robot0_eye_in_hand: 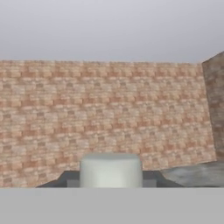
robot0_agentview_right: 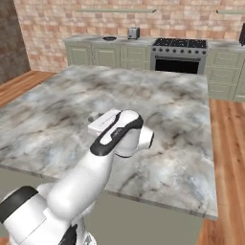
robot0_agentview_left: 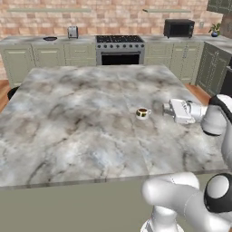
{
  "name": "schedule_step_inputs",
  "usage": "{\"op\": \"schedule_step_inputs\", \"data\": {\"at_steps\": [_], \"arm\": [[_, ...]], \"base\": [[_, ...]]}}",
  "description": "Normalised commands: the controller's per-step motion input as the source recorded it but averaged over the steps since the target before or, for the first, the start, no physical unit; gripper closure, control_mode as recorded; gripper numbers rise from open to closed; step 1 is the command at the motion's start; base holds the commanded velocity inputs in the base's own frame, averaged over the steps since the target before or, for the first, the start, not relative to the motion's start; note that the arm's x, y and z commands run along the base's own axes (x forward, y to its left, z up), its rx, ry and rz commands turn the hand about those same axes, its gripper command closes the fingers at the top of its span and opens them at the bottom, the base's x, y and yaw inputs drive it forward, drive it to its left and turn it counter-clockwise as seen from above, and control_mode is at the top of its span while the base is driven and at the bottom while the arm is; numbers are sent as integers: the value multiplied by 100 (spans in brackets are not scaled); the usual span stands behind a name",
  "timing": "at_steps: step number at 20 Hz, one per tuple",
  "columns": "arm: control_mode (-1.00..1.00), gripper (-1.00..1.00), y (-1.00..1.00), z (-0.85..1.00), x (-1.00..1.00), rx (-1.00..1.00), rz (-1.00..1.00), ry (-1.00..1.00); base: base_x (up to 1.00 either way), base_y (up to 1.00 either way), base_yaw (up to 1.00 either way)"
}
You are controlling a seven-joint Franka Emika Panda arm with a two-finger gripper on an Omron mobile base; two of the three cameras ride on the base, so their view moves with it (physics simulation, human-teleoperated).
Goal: Pick up the marshmallow and place it in the cup of hot chocolate on the dining counter.
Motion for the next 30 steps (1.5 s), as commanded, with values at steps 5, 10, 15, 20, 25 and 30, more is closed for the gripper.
{"op": "schedule_step_inputs", "data": {"at_steps": [5,10,15,20,25,30], "arm": [[-100,100,-42,0,79,3,12,6],[-100,100,-16,-9,94,1,6,6],[-100,100,0,-17,79,0,1,1],[-100,100,-4,-23,33,1,0,2],[-100,100,-3,-21,22,1,2,0],[-100,100,10,-23,0,0,1,0]], "base": [[0,0,0],[0,0,0],[0,0,0],[0,0,0],[0,0,0],[0,0,0]]}}
